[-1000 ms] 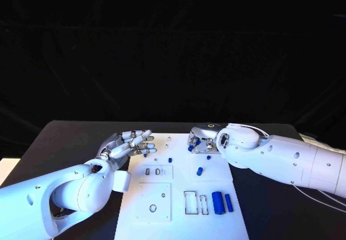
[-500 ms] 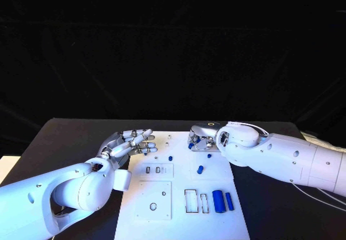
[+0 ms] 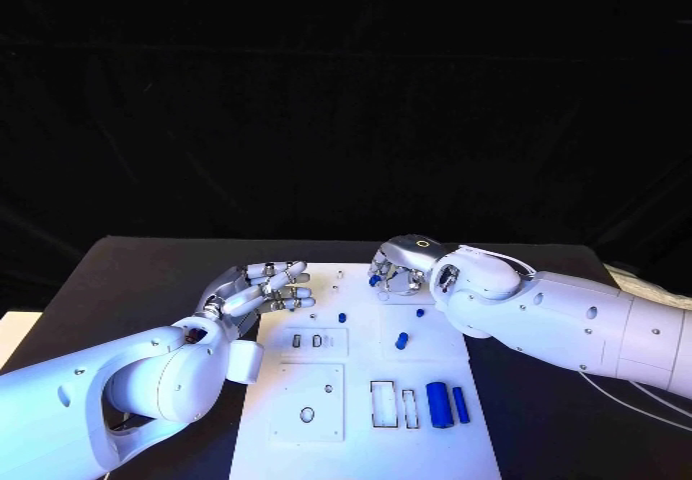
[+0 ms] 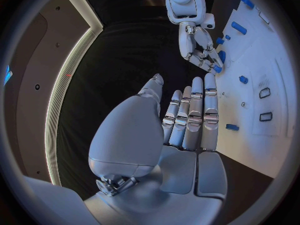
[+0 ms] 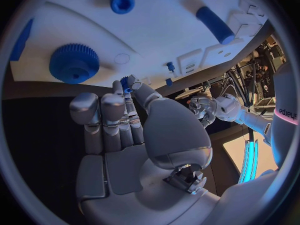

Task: Assemble the parts on the task board

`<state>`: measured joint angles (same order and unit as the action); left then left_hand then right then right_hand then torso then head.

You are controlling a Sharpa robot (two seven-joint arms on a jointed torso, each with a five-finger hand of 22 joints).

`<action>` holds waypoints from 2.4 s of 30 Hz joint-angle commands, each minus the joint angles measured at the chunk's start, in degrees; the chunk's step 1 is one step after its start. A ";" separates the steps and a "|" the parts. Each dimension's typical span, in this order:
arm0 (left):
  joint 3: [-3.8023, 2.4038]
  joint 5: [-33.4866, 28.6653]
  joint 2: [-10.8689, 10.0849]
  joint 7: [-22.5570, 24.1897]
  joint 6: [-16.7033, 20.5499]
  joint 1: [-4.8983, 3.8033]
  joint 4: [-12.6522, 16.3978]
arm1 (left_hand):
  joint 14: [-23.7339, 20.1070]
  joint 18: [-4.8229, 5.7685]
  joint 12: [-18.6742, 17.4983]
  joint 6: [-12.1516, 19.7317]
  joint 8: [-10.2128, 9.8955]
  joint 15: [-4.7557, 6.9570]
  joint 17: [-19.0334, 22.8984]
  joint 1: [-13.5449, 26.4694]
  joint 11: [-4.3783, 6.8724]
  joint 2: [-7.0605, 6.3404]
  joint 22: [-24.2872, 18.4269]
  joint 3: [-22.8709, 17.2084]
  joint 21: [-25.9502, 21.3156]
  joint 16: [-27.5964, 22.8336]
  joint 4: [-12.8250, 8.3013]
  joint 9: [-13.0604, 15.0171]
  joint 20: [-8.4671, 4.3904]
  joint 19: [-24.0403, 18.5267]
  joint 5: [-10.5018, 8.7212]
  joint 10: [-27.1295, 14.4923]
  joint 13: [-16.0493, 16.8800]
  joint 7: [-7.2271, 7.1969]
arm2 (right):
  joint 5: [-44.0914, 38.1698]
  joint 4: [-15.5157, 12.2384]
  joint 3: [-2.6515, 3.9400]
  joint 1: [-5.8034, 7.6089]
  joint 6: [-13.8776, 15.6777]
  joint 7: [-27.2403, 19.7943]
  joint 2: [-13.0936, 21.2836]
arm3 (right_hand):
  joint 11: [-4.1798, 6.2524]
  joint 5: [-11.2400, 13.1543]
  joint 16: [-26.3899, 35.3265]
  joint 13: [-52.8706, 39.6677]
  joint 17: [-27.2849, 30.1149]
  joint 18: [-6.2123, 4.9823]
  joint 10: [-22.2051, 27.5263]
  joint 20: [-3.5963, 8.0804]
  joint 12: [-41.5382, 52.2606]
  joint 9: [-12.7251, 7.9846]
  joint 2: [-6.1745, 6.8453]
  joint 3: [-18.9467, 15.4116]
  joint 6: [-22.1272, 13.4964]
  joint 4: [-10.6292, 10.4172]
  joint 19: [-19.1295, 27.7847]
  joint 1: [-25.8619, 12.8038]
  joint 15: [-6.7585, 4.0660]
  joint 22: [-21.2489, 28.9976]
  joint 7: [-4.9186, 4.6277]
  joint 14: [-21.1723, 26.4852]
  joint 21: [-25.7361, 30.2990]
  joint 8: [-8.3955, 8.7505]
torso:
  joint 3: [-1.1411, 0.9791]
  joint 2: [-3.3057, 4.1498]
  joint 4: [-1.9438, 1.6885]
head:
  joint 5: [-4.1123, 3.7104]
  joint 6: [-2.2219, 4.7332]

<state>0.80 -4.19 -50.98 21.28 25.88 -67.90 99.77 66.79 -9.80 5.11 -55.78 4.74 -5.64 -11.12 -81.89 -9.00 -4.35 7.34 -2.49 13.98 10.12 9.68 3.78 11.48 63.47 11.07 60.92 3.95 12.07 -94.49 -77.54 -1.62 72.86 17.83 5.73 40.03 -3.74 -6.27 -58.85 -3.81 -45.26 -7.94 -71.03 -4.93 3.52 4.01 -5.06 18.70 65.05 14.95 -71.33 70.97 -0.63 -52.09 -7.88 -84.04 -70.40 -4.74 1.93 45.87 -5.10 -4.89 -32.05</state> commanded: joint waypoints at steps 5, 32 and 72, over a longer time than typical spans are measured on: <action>-0.11 -0.06 0.09 -0.23 -0.95 -0.09 0.11 | 0.28 -0.48 -0.35 0.05 -0.35 -0.11 -0.17 -0.13 -0.13 0.60 0.07 -0.08 0.14 -0.39 -0.53 -0.04 0.00 0.58 -0.20 -0.30 -0.10 0.32 | -2.08 1.51 0.04 -0.02 6.25 2.57 -2.63 | -0.11 0.41 -0.66 0.06 -0.12 0.83 -0.02 -0.07 0.02 0.71 0.28 1.81 0.59 -0.54 0.01 -0.01 -0.36 -0.43 0.19 -0.57 -0.70 0.29 | 0.11 0.20 0.03 | 0.12 0.69; -0.17 -0.07 0.43 -0.51 -1.20 -0.48 0.29 | 0.25 -0.47 -0.38 0.07 -0.38 -0.13 -0.21 -0.12 -0.15 0.61 0.07 -0.10 0.14 -0.42 -0.59 -0.04 0.00 0.59 -0.21 -0.32 -0.10 0.34 | -2.62 7.49 0.06 -0.05 4.21 3.72 -9.72 | -0.40 0.93 -0.89 0.13 0.16 0.82 0.83 -0.29 -0.03 0.64 1.49 3.33 0.18 -1.06 0.41 -0.37 -0.11 -0.66 -0.09 -0.20 -1.08 0.79 | 0.31 0.86 -0.89 | 0.03 1.01; -0.17 -0.07 0.50 -1.40 -1.46 -0.60 0.15 | 0.02 -0.42 -0.48 0.18 -0.49 -0.22 -0.36 0.05 -0.23 0.56 0.06 -0.09 0.06 -0.64 -0.77 -0.03 0.04 0.57 -0.24 -0.40 -0.09 0.42 | -2.22 5.45 0.12 0.04 6.07 6.72 -7.97 | -2.80 -0.43 7.24 -0.30 11.20 -1.39 11.74 -2.19 2.79 0.12 9.19 1.22 -11.39 -5.85 7.81 -0.97 1.83 11.78 -2.40 2.91 6.35 0.75 | 0.31 1.11 -0.66 | 0.44 0.74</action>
<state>0.69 -4.23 -50.51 19.95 25.45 -68.42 99.85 66.78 -9.79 4.87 -55.57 4.55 -5.65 -11.38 -81.87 -9.20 -4.36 7.32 -2.63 13.98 9.74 9.22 3.78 11.68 63.67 11.07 60.72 3.91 12.28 -96.95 -71.42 -1.55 72.85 22.05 12.28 31.56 -6.57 -6.54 -51.18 -4.06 -33.51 -8.88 -58.86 -7.11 6.02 4.09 4.12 20.21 53.24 9.06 -63.02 69.55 1.28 -39.94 -10.26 -80.74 -63.76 -3.70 2.29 46.96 -5.85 -4.58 -31.13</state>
